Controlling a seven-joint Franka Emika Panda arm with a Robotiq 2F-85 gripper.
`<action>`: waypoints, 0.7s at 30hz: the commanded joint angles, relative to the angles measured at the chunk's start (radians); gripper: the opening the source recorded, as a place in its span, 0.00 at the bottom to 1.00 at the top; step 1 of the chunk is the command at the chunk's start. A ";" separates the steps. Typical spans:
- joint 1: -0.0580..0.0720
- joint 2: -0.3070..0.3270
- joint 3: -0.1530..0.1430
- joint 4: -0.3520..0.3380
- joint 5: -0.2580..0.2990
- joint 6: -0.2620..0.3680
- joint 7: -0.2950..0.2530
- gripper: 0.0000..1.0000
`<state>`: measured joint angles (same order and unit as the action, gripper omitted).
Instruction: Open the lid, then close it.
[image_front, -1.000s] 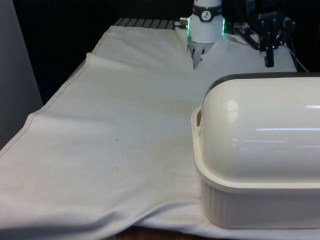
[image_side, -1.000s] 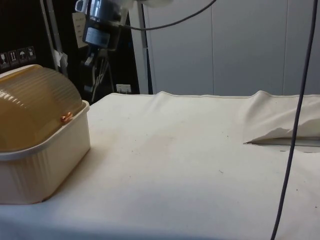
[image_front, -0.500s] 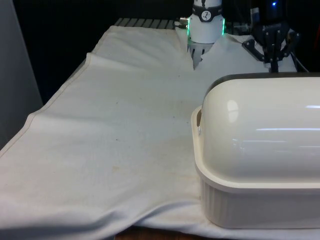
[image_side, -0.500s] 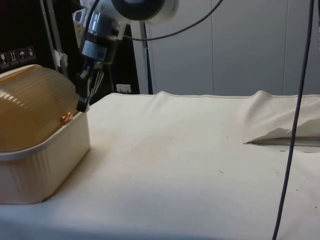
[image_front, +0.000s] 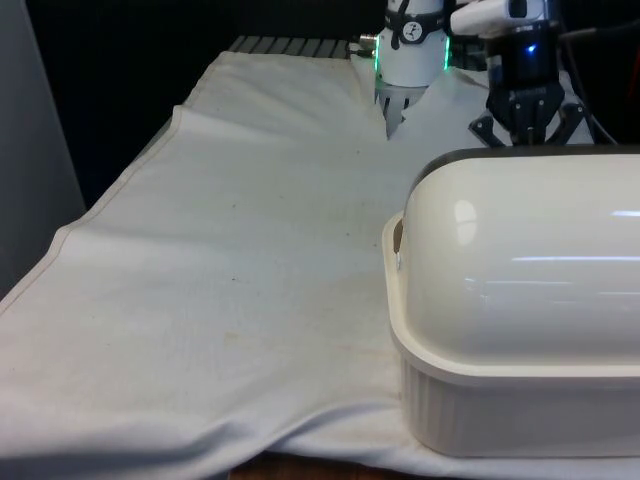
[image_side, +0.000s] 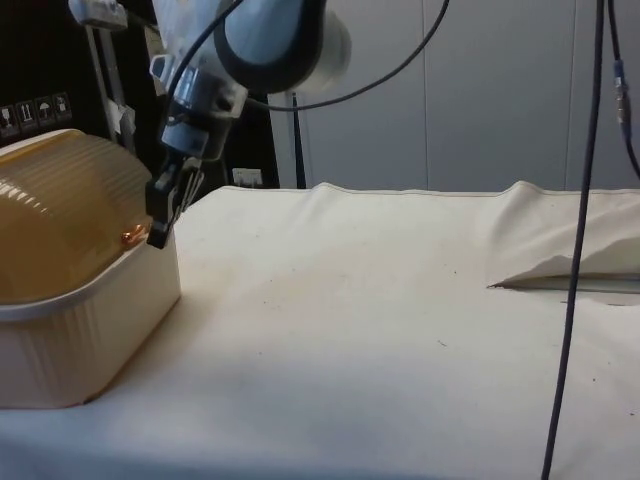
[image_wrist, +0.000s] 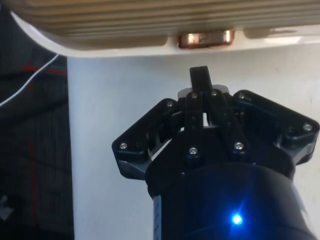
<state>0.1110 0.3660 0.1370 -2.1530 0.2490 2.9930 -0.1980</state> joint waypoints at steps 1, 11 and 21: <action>-0.011 0.011 0.018 0.008 0.015 0.016 -0.009 0.00; -0.011 0.030 0.017 0.014 0.011 0.065 0.002 0.00; -0.006 0.018 0.013 -0.003 0.008 0.074 0.004 0.00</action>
<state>0.1100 0.3880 0.1390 -2.1480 0.2490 3.0530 -0.1920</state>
